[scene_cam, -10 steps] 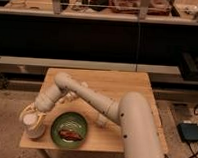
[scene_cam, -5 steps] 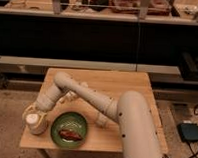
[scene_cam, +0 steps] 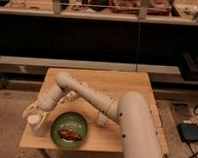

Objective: Place the ceramic cup over the eraser

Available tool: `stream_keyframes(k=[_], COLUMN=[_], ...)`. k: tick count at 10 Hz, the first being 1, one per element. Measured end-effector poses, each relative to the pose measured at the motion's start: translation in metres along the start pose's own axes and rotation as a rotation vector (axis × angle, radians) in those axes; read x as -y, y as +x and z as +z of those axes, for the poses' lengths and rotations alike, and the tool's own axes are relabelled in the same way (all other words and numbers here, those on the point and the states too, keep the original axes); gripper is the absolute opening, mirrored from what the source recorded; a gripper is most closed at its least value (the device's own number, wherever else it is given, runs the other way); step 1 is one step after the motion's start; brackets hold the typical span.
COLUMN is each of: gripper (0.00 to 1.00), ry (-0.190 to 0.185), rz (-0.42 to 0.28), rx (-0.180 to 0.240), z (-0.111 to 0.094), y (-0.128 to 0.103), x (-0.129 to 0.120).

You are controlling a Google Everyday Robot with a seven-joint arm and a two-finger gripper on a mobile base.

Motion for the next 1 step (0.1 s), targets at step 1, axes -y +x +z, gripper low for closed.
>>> stream_keyframes(k=[1], gripper=[0.8], ry=[-0.001], rz=[0.0], rx=[0.0], z=[0.0006], y=[-0.0002], x=[0.0002])
